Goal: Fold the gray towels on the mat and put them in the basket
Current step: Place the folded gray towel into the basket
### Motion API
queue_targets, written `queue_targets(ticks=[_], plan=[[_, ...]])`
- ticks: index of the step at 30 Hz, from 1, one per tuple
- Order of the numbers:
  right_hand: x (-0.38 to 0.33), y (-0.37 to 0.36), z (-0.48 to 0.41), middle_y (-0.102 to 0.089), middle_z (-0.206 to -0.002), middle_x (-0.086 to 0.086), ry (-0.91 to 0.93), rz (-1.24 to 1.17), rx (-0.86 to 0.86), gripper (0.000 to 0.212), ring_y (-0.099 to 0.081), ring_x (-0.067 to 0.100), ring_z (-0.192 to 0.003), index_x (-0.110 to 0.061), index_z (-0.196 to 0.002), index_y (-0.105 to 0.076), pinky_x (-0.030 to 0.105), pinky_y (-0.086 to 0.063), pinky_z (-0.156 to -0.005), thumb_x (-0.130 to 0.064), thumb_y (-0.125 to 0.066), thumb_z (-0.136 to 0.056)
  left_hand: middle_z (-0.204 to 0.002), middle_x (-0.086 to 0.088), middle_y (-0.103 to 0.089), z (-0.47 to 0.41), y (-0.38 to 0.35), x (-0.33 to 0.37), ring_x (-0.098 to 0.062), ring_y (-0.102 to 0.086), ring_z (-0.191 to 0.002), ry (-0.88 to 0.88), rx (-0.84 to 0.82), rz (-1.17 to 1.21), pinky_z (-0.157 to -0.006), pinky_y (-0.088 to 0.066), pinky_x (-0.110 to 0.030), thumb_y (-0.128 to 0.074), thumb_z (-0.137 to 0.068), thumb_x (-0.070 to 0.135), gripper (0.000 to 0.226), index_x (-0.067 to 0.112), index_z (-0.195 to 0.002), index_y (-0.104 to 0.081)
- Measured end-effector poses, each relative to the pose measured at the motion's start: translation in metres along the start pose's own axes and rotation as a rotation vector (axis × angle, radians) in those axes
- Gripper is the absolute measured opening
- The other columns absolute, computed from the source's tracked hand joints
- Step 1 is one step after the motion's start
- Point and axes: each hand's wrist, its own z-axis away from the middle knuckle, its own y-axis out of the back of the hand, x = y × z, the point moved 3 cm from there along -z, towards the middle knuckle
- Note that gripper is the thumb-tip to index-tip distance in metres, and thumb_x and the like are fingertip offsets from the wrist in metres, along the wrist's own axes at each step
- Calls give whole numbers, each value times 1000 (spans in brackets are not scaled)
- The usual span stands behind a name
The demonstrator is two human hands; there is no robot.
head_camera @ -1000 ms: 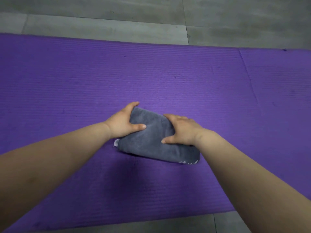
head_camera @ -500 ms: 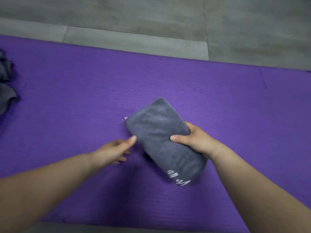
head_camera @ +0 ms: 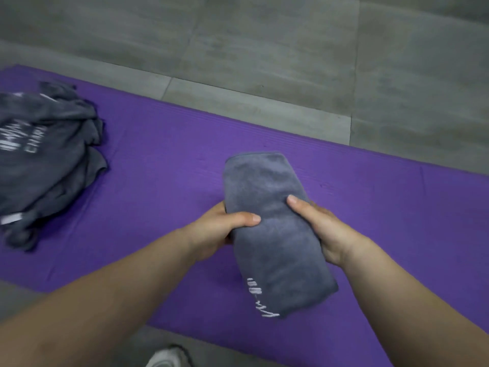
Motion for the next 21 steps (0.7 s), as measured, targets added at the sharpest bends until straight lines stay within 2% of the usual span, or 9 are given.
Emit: queue_targets(ticks=[2,5,7,9,12,13,15,19,21], plan=[[-12,-22,28,-74,-93,9,-135,-79,-130,92,-72,18,-80,-8,-102,-65,25,-58,-62,-44,-90,-22,-88,12,-72,34,-3,26,-5,-68,-83,-6,41,7,-77,-54,-26,-61,-61,17,39,23,-99,-59],[-44,-65,76,-75,-85,6,-152,2,-146,95,-72,15,-75,-9,-98,-64,24,-58,-61,-44,-91,-13,-95,7,-69,98,1,74,-7,-65,-83,2,142,23,-76,-52,-29,-66,-58,20,42,23,-100,-58],[-79,-102,113,-71,-98,4,-112,128,-103,95,-69,16,-85,-10,-115,-56,27,-57,-74,-42,-90,-32,-104,-2,-68,142,3,113,-12,-65,-87,-4,198,42,-71,-53,-27,-72,-52,26,59,16,-108,-57],[-121,-144,153,-64,-111,4,-54,202,-78,79,-64,18,-98,-11,-127,-44,30,-53,-86,-31,-81,-60,-109,-6,-66,189,2,157,-14,-65,-90,-18,271,115,-66,-54,-23,-72,-56,25,67,9,-118,-52],[-183,-205,208,-63,-108,2,21,227,-66,44,-63,15,-93,-14,-122,-43,23,-55,-76,-21,-63,-84,-101,-3,-69,257,-5,224,-11,-67,-84,-89,373,203,-63,-54,-22,-63,-63,25,53,8,-113,-56],[-199,-223,226,-62,-105,1,29,210,-68,39,-63,13,-90,-18,-121,-43,22,-55,-73,-19,-59,-86,-105,-7,-67,278,-6,241,-14,-66,-85,-103,424,243,-65,-55,-23,-63,-63,26,56,6,-115,-54],[-224,-253,259,-62,-107,2,23,208,-115,40,-62,15,-91,-19,-122,-43,25,-53,-77,-18,-60,-85,-110,-13,-64,318,-10,270,-19,-63,-87,-152,503,307,-67,-56,-23,-65,-66,22,58,2,-118,-51],[-233,-291,306,-61,-118,5,-75,410,-294,58,-60,19,-105,-17,-122,-45,29,-50,-87,-26,-63,-67,-98,-7,-65,389,-14,292,-16,-62,-83,-229,598,399,-64,-55,-17,-55,-87,7,29,3,-115,-51],[-236,-314,319,-61,-115,1,1,523,-324,41,-60,14,-101,-22,-114,-48,24,-50,-82,-22,-64,-76,-91,-3,-69,422,-10,292,-15,-66,-80,-286,629,451,-63,-56,-18,-62,-81,6,32,4,-112,-54]])
